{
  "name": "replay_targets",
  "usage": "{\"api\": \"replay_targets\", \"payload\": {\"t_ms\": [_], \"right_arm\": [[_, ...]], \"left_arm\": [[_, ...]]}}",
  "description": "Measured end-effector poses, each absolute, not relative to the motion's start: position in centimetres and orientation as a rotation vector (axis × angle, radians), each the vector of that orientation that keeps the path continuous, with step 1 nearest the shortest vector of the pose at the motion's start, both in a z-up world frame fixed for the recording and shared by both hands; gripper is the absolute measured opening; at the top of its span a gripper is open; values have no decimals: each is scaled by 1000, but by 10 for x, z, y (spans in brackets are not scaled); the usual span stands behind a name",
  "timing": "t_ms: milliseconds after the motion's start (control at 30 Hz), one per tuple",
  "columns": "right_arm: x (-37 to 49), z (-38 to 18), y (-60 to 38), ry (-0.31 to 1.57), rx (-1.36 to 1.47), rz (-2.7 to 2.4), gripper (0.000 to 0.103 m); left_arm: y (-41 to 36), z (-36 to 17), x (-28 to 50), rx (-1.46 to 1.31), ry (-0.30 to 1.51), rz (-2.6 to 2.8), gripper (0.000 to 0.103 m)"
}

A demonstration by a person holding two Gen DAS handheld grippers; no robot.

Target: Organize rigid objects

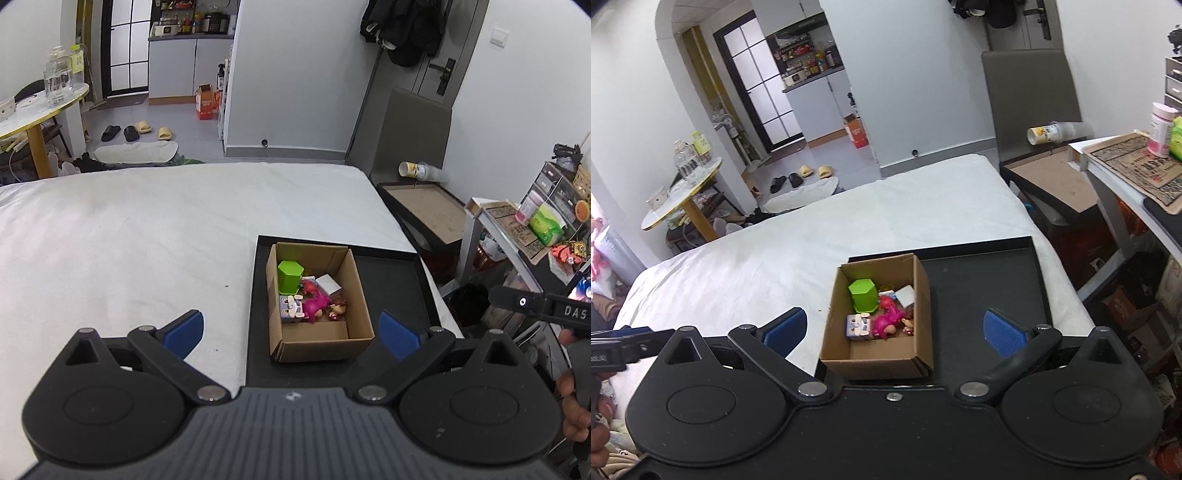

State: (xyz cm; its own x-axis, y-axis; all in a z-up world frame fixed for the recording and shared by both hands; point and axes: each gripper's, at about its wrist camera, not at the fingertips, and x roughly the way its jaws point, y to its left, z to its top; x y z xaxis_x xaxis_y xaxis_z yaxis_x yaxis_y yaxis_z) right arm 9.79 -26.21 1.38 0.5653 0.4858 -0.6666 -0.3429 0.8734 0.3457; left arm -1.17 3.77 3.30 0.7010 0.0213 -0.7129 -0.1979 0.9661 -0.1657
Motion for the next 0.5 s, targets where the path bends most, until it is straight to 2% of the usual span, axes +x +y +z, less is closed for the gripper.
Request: {"api": "replay_targets", "payload": {"t_ms": [500], "right_arm": [[78,17,-263,837,155,476,103]], "left_arm": [[14,40,-18,-147,780,63,101]]}}
